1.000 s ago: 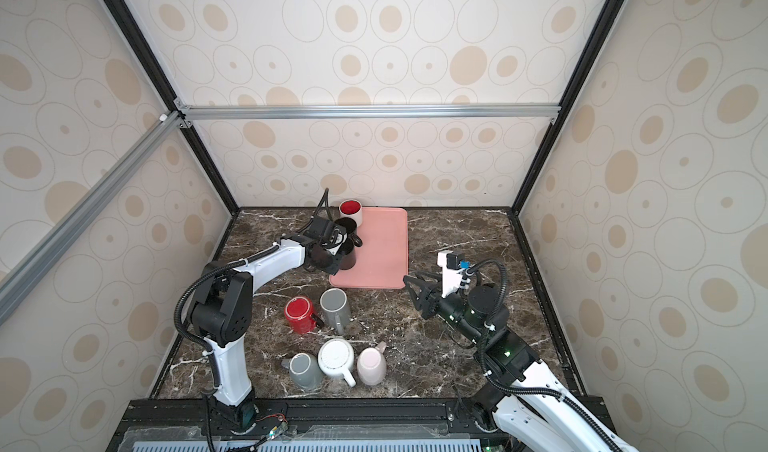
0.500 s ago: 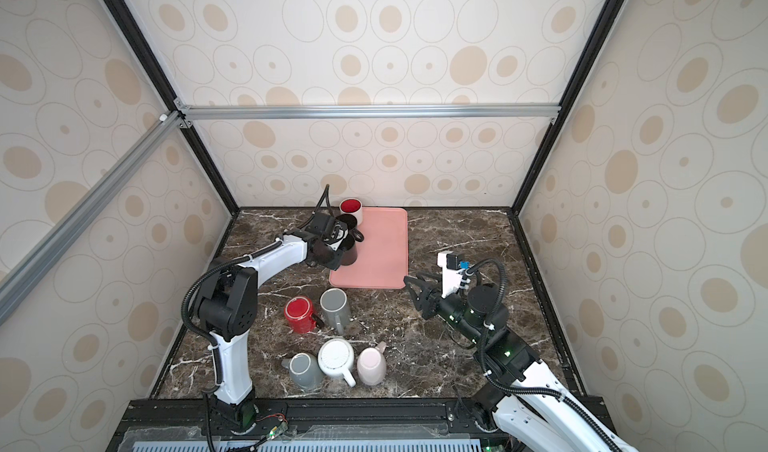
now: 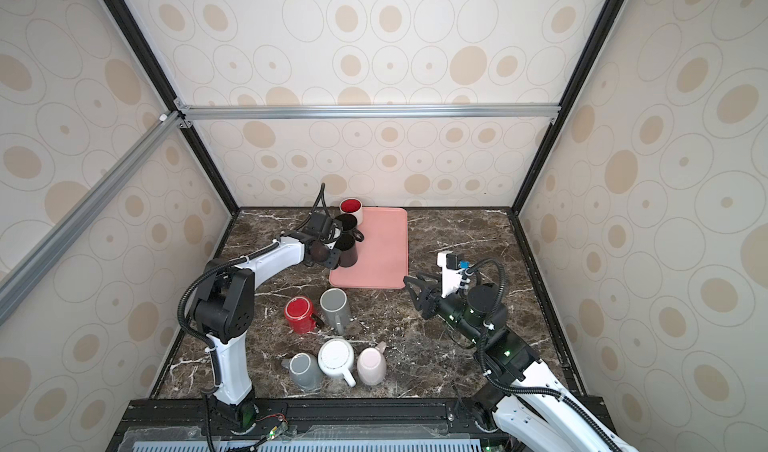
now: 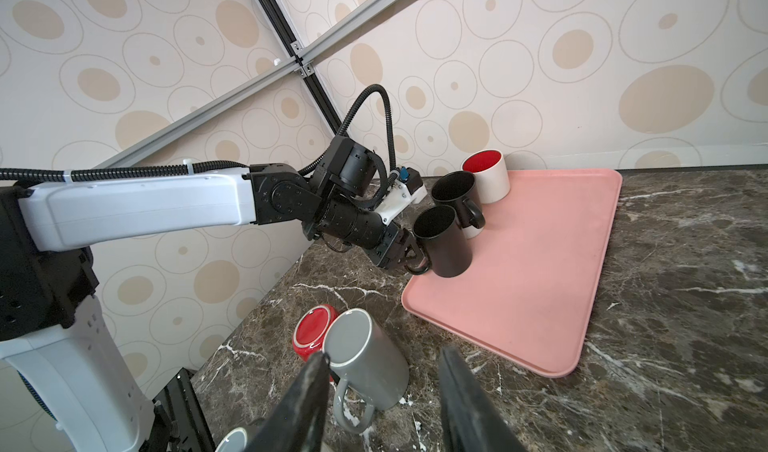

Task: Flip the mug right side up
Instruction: 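Lower the black mug onto the tray beside the other black mug and release, then move the right gripper over the upside-down grey mug while the left arm withdraws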

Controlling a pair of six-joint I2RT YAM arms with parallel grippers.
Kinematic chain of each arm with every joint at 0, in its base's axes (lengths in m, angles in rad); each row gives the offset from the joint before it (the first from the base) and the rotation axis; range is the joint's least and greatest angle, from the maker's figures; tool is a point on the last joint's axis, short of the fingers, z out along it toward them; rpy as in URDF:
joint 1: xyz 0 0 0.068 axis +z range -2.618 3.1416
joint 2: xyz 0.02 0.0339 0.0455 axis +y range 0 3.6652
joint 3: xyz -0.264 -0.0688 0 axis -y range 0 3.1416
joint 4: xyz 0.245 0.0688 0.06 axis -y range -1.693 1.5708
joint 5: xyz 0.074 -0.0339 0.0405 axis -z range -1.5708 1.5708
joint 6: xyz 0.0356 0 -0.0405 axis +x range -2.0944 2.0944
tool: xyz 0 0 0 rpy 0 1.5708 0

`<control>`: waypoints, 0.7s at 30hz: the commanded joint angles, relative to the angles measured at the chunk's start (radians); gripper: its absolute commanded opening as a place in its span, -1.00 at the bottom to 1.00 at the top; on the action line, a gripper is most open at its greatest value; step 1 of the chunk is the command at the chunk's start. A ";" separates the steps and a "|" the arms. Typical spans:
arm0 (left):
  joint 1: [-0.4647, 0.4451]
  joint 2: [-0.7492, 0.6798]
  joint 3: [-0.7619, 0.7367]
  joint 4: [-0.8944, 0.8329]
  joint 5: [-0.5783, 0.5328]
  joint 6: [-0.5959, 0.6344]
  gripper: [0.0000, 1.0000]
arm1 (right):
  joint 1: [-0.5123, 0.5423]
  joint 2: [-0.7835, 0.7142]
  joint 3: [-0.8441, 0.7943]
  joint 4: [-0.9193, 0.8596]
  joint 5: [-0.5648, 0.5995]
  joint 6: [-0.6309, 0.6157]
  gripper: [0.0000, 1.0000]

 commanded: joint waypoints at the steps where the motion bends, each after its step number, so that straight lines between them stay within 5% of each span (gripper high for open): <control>1: 0.007 -0.082 -0.007 0.021 -0.032 -0.024 0.10 | -0.008 0.001 0.005 0.003 -0.009 0.003 -0.03; 14: -0.021 -0.481 -0.272 0.317 0.251 -0.282 0.37 | 0.009 0.212 0.016 -0.039 -0.221 -0.027 0.34; 21: -0.026 -0.708 -0.534 0.536 0.266 -0.442 0.68 | 0.236 0.396 0.064 -0.035 0.035 -0.036 0.52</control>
